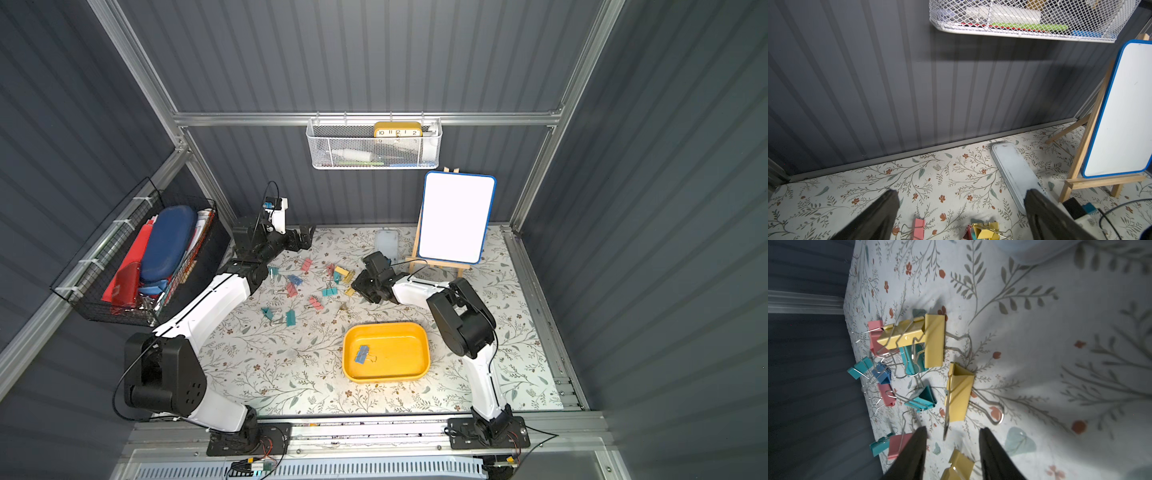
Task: Put the binder clips in the storage box
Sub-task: Pick up the binder clip at the center of the board.
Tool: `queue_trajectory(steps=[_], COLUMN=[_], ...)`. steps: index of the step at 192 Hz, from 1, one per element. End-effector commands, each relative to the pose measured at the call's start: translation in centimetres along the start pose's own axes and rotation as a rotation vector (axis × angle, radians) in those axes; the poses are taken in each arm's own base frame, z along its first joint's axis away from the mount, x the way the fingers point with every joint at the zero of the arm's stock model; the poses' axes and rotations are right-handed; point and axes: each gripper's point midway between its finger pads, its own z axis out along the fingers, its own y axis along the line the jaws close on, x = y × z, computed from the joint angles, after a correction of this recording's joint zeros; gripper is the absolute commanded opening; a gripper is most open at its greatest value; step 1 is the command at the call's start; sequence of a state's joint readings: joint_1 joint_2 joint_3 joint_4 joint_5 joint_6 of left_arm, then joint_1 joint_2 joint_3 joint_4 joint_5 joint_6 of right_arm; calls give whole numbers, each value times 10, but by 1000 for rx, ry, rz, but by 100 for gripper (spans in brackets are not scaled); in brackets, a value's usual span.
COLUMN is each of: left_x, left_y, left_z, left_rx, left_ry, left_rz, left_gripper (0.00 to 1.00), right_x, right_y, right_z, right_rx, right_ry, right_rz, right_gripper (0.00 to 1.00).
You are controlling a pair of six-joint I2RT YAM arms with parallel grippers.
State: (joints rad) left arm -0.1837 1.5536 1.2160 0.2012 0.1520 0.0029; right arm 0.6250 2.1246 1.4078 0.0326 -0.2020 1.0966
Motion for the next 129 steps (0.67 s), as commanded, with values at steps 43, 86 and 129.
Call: queue_trajectory(steps=[43,86,129], left_x=[-12,-13,-15], left_y=[-2,-2,-2], left_z=[1,1,0], left_rx=[11,12,13], left_ry=[-23,-23,-25], left_rz=[-5,-7,-7], left_gripper=[99,99,99], right_x=[-9,7,52], right_y=[11,45,48], right_z=[-15,-91,-201], right_rx=[-51,-153,-165], right_ry=[-4,12,10], right_rz=[-27,-141,-280], right_gripper=[0,0,0])
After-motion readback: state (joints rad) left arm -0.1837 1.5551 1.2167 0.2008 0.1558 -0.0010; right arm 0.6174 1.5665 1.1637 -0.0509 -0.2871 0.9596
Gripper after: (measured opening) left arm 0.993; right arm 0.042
